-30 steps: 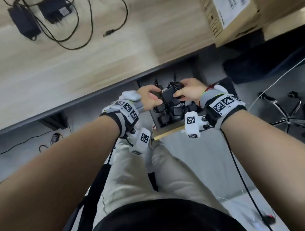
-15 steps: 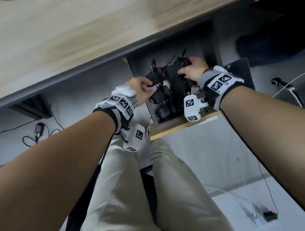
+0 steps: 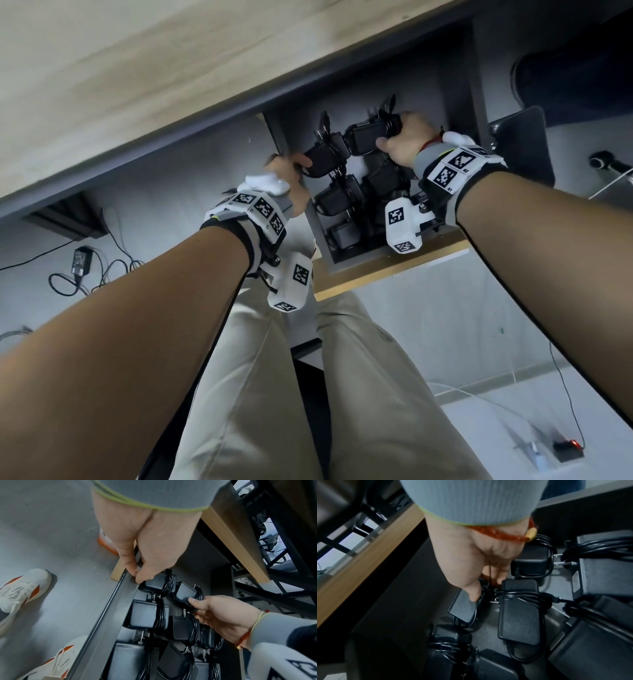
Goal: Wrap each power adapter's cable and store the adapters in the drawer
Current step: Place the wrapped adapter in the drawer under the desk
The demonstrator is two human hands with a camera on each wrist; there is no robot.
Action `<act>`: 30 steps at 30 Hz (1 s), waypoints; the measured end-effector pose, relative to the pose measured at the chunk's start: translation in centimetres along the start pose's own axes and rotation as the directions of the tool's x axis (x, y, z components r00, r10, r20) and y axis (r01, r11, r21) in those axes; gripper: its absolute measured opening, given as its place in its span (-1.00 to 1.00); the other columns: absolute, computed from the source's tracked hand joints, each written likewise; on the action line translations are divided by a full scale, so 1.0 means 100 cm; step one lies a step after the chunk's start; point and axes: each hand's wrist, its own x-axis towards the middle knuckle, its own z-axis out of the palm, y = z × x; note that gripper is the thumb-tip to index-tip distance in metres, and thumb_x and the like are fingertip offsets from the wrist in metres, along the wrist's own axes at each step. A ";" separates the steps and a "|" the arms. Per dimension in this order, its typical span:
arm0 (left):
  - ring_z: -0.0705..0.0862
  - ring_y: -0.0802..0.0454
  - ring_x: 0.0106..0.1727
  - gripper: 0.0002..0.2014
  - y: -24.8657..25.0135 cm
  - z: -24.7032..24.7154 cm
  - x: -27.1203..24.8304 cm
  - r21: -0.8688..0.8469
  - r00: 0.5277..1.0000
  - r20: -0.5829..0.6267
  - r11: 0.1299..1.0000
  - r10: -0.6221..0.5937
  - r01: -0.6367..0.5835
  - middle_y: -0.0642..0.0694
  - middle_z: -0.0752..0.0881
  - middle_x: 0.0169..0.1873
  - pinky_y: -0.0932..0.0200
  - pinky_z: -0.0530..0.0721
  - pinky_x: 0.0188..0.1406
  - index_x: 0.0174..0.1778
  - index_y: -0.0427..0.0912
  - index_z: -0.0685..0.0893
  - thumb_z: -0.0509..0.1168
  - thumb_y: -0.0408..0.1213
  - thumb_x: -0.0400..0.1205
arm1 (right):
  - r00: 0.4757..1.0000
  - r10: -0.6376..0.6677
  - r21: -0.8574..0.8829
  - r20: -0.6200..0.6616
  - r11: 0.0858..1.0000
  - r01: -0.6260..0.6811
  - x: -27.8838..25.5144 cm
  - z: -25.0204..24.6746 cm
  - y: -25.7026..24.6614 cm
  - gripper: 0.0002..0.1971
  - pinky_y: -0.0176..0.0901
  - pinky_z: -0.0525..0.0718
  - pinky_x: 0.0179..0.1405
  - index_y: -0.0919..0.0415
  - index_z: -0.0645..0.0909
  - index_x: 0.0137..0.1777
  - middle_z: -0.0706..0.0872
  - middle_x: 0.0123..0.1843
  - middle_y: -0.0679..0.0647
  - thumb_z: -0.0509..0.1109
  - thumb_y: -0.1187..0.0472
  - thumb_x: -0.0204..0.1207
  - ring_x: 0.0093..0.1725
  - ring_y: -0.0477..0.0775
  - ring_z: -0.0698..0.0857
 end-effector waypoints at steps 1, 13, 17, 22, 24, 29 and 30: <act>0.66 -0.15 0.26 -0.48 0.002 -0.002 0.001 0.022 1.000 0.023 1.000 -0.012 0.012 -0.15 0.68 0.24 0.17 0.58 0.12 0.43 -0.07 0.58 0.31 -0.50 0.54 | 1.000 0.003 -0.017 0.007 1.000 -0.003 0.002 0.000 0.000 -0.55 -0.08 0.61 0.22 0.23 0.60 0.35 0.71 0.30 0.14 0.47 0.03 0.52 0.30 0.22 0.67; 0.69 -0.13 0.19 -0.48 0.007 -0.005 -0.001 0.035 0.997 0.052 0.998 -0.053 0.051 -0.16 0.70 0.22 0.18 0.59 -0.04 0.39 -0.07 0.58 0.34 -0.50 0.50 | 0.999 0.020 -0.164 0.043 0.986 -0.012 -0.005 -0.002 0.002 -0.45 0.01 0.62 0.21 0.22 0.52 0.42 0.60 0.39 0.22 0.45 -0.05 0.50 0.31 0.29 0.62; 0.71 -0.09 0.01 -0.60 0.014 -0.009 -0.017 -0.095 0.997 0.057 0.994 -0.053 0.059 -0.16 0.74 0.12 0.21 0.62 -0.04 0.36 -0.18 0.61 0.35 -0.42 0.59 | 1.000 0.006 -0.036 -0.008 0.999 -0.006 -0.029 -0.011 0.000 -0.33 0.01 0.58 0.28 0.12 0.41 0.52 0.49 0.48 0.20 0.48 -0.09 0.45 0.39 0.32 0.57; 0.64 0.11 -0.33 -0.78 0.032 -0.030 -0.055 -0.218 1.000 0.023 0.976 -0.007 0.012 0.05 0.68 -0.26 0.30 0.55 -0.42 0.09 -0.07 0.67 0.44 -0.36 0.55 | 0.997 -0.071 0.176 0.015 0.982 0.068 -0.077 -0.034 -0.013 -0.64 -0.15 0.60 0.31 0.00 0.70 0.25 0.74 0.29 0.03 0.49 0.04 0.44 0.30 0.13 0.68; 0.69 0.07 -0.27 -0.83 0.040 -0.038 -0.068 -0.286 0.999 0.040 0.958 0.009 0.003 -0.01 0.74 -0.23 0.30 0.62 -0.35 -0.01 -0.09 0.68 0.43 -0.41 0.55 | 0.997 -0.082 0.279 0.016 0.957 0.074 -0.095 -0.044 -0.022 -0.82 -0.13 0.64 0.30 -0.06 0.78 0.01 0.82 0.11 -0.04 0.47 0.13 0.43 0.18 0.08 0.74; 0.63 0.06 -0.32 -0.88 0.061 -0.095 -0.116 -0.424 0.998 -0.019 0.904 0.053 -0.056 -0.09 0.66 -0.33 0.42 0.56 -0.39 0.03 -0.26 0.68 0.37 -0.46 0.60 | 0.991 -0.130 0.436 -0.023 0.891 0.127 -0.154 -0.093 -0.069 -0.82 0.09 0.80 0.08 -0.19 0.75 -0.42 0.83 -0.31 -0.11 0.43 0.13 0.32 -0.14 0.09 0.84; 0.57 0.10 -0.42 -0.89 0.064 -0.104 -0.122 -0.428 0.998 -0.029 0.902 0.050 -0.058 -0.08 0.64 -0.38 0.46 0.51 -0.50 0.02 -0.23 0.67 0.39 -0.44 0.60 | 0.988 -0.153 0.438 -0.011 0.888 0.142 -0.160 -0.100 -0.077 -0.81 0.10 0.81 0.04 -0.17 0.76 -0.41 0.84 -0.30 -0.06 0.42 0.14 0.34 -0.20 0.09 0.85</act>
